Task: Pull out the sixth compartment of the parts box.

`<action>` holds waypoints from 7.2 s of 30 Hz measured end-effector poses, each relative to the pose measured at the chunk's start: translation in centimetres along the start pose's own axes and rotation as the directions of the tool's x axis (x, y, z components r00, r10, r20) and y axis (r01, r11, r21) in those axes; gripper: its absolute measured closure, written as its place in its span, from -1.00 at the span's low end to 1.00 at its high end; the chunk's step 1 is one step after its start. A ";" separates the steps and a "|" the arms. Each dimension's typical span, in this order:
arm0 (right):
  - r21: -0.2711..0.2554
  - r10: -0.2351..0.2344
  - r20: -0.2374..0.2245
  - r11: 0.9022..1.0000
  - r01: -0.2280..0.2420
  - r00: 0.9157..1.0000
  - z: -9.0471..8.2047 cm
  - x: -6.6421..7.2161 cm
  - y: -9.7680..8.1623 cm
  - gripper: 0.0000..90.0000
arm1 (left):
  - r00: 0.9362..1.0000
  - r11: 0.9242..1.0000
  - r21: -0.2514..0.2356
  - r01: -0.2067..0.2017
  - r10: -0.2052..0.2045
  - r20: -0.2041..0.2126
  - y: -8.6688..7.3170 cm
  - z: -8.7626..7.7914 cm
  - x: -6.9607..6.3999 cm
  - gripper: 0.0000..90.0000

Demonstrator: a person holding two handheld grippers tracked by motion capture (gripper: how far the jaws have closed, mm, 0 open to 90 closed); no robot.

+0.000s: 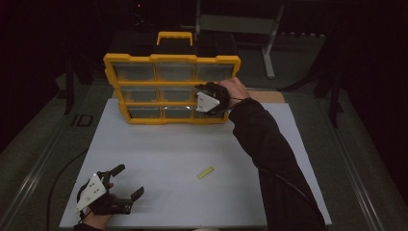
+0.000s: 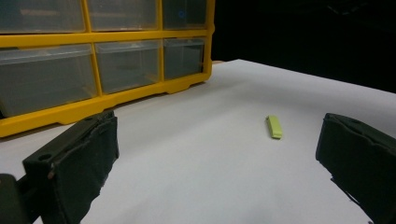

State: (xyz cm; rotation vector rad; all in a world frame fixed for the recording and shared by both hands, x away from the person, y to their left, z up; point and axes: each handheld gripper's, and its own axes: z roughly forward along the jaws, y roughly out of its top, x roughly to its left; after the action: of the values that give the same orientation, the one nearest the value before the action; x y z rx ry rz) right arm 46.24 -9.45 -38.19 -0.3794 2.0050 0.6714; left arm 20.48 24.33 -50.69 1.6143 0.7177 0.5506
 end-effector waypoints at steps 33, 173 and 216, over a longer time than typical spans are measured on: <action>0.075 0.078 -0.080 0.995 -0.072 0.994 -0.1 -0.9 1.1 0.68 | 1.000 1.000 0.004 -0.008 0.008 0.010 0.0 0.1 -0.1 -0.99; -0.139 0.820 -0.150 0.536 -0.833 0.553 -14.9 8.7 -3.8 -0.75 | 1.000 1.000 0.020 -0.003 0.003 0.019 0.0 0.4 -0.3 -0.99; -0.109 0.869 -0.133 0.465 -0.879 0.477 -21.1 19.4 -6.9 -0.75 | 1.000 1.000 0.028 0.001 -0.002 0.016 -0.2 0.8 0.1 -0.99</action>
State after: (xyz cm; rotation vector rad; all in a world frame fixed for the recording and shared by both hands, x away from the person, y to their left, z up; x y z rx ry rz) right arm 25.45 -27.43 -48.78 0.6589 2.1261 1.4864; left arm 21.05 23.85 -51.06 1.6425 0.7172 0.5281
